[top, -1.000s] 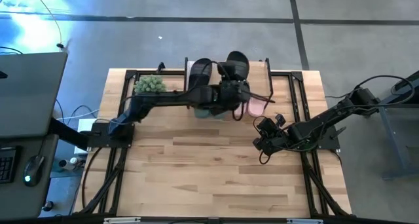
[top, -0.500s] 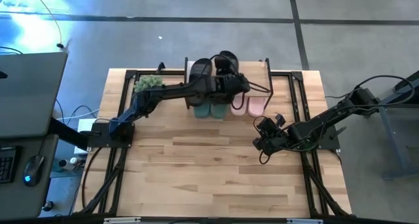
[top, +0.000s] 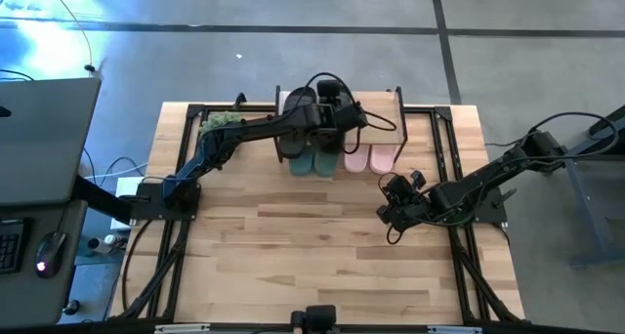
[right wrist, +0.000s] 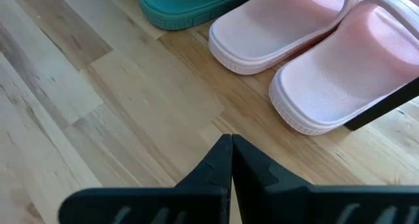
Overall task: Pick and place slides into the shelf
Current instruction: Put the black slides on the shelf
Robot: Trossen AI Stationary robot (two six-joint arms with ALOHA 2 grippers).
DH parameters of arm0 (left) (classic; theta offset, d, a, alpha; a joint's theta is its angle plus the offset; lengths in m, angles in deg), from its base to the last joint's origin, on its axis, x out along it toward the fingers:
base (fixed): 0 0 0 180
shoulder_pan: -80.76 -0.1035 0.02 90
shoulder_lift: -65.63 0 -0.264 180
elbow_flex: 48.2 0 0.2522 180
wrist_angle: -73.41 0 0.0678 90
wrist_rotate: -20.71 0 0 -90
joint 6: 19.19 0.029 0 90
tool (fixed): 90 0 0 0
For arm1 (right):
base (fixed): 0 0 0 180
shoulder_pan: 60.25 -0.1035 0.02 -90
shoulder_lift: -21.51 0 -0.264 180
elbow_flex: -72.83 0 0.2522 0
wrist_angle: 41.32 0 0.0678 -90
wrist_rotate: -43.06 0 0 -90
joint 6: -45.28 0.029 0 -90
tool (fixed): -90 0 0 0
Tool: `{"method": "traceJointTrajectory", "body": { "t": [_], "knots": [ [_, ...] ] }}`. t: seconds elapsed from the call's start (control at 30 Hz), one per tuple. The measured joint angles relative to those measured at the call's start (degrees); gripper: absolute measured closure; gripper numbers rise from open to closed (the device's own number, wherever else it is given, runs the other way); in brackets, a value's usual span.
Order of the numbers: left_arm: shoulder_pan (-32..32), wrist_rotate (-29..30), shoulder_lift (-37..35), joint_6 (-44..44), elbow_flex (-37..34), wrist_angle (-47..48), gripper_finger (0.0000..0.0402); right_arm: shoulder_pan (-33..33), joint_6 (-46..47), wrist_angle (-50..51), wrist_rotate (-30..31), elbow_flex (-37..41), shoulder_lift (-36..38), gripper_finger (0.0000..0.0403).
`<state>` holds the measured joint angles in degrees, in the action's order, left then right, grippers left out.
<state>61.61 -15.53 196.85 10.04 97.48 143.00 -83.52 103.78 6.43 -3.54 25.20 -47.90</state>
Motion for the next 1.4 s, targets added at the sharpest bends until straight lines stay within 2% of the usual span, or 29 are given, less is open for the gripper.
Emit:
{"method": "traceJointTrajectory", "body": {
  "t": [0.2,0.3,0.43,0.57,0.97,1.13,1.4],
  "knots": [
    [-0.52,-0.62,-0.02,-1.66,0.0,4.28,0.0401,0.0,-0.06,0.03,0.0,0.0,0.0,0.0402],
    [-1.24,-3.21,-0.02,-3.29,0.0,6.17,0.0401,0.0,-0.28,0.03,0.0,0.0,0.0,0.0402],
    [-1.87,0.21,-0.04,-4.52,0.0,6.83,0.0401,0.02,-0.28,0.04,0.0,0.0,0.0,0.0402],
    [-1.99,0.83,-0.04,-4.21,0.0,8.21,0.0401,0.02,-0.33,0.06,0.02,0.0,0.0,0.0402],
    [-2.21,-1.16,-0.04,-4.87,0.0,9.2,0.0398,0.0,-0.42,0.08,0.0,0.0,0.0,0.0402],
    [-2.22,-5.1,-0.09,-4.15,0.0,9.17,0.0363,0.01,-0.42,0.1,0.0,0.0,0.0,0.0402],
    [-2.21,-5.53,-0.09,-4.21,0.04,8.72,0.0282,0.02,-0.42,0.1,-0.11,0.0,0.0,0.0402]
  ]
}}
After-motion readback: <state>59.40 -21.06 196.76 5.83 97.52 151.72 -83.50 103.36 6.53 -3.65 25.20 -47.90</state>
